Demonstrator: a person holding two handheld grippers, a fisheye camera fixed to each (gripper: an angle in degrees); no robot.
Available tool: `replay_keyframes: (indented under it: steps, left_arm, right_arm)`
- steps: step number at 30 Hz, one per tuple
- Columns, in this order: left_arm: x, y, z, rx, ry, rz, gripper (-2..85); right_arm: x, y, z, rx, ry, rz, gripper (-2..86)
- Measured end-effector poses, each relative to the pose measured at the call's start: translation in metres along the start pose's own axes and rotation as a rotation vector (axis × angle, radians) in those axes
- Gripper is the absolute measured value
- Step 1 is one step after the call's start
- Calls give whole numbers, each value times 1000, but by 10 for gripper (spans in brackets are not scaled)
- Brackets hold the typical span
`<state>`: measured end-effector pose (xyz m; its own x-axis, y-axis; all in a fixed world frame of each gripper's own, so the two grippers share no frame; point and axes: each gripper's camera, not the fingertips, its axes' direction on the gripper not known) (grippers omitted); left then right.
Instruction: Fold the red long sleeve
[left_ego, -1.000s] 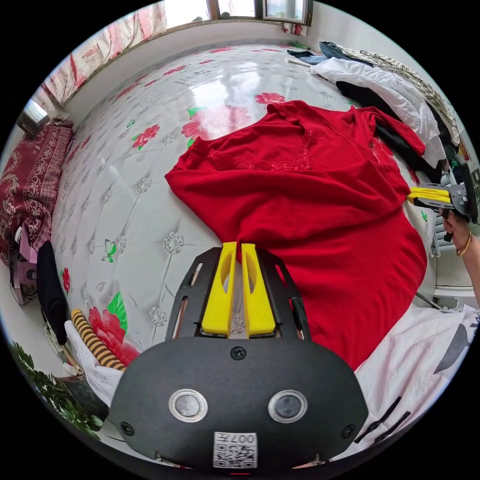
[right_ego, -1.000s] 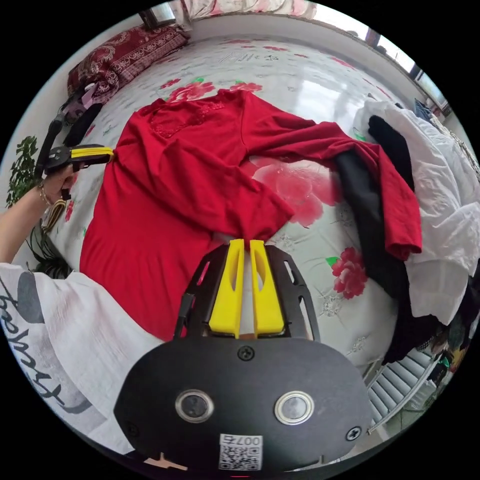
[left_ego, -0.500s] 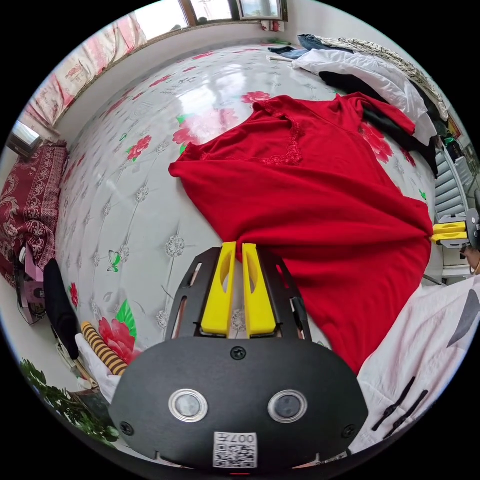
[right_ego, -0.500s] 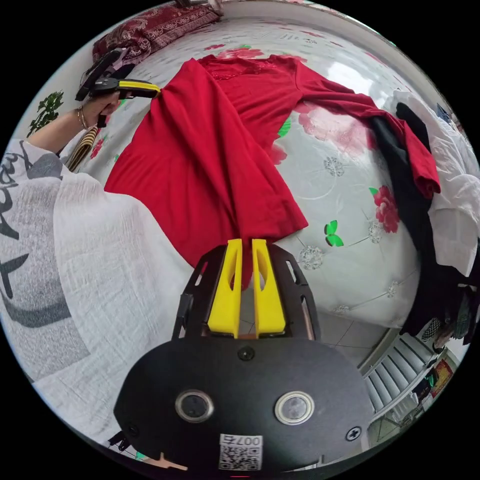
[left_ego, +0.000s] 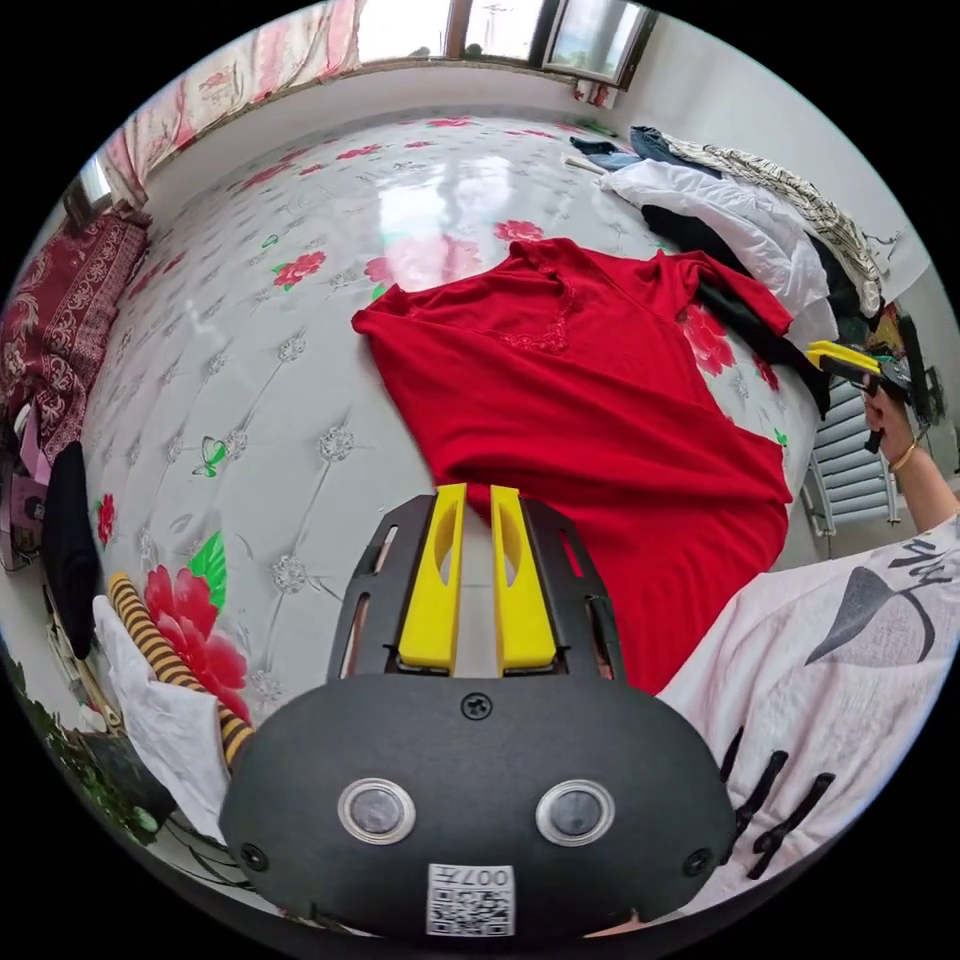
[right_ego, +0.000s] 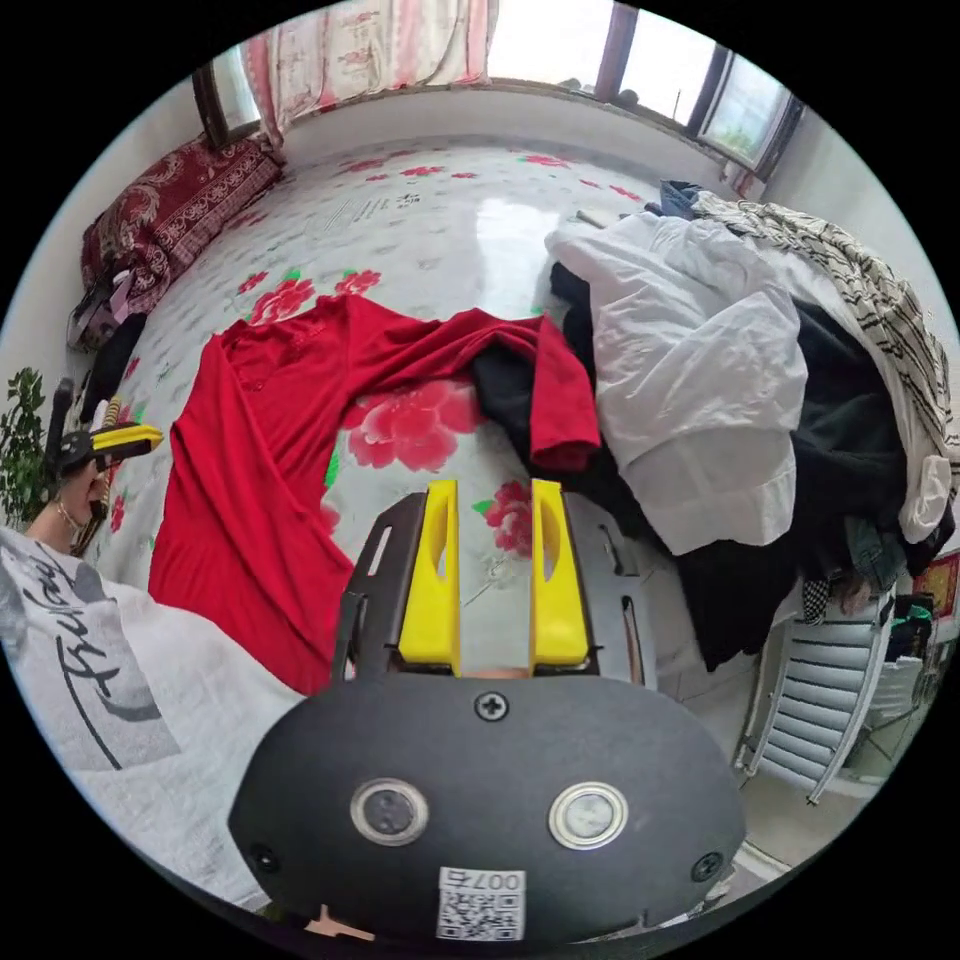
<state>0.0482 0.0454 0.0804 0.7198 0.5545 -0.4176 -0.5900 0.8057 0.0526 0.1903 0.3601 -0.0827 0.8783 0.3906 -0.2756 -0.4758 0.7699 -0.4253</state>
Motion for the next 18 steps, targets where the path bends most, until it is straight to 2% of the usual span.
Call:
replay_keyframes:
  steps: [3, 5, 7, 11, 14, 18]
  left_arm:
    - [6, 2, 4, -14, 45, -34, 38]
    - [8, 4, 4, -21, 57, -41, 32]
    - [8, 8, 1, -34, 47, -47, 23]
    - [1, 13, -10, -20, 24, -69, 12]
    - [-4, 16, -19, 1, 34, -91, 12]
    - [-6, 19, -29, 40, 71, -112, 28]
  right_arm:
    - [24, -23, 21, -7, 106, 104, 86]
    - [38, -35, 48, -145, 34, 114, 67]
    - [40, -44, 38, -142, -37, 86, 38]
    - [2, -54, -63, 224, -156, -194, 10]
    - [-42, -51, -114, 384, -297, -459, 5]
    - [-101, -41, -112, 345, -533, -693, 2]
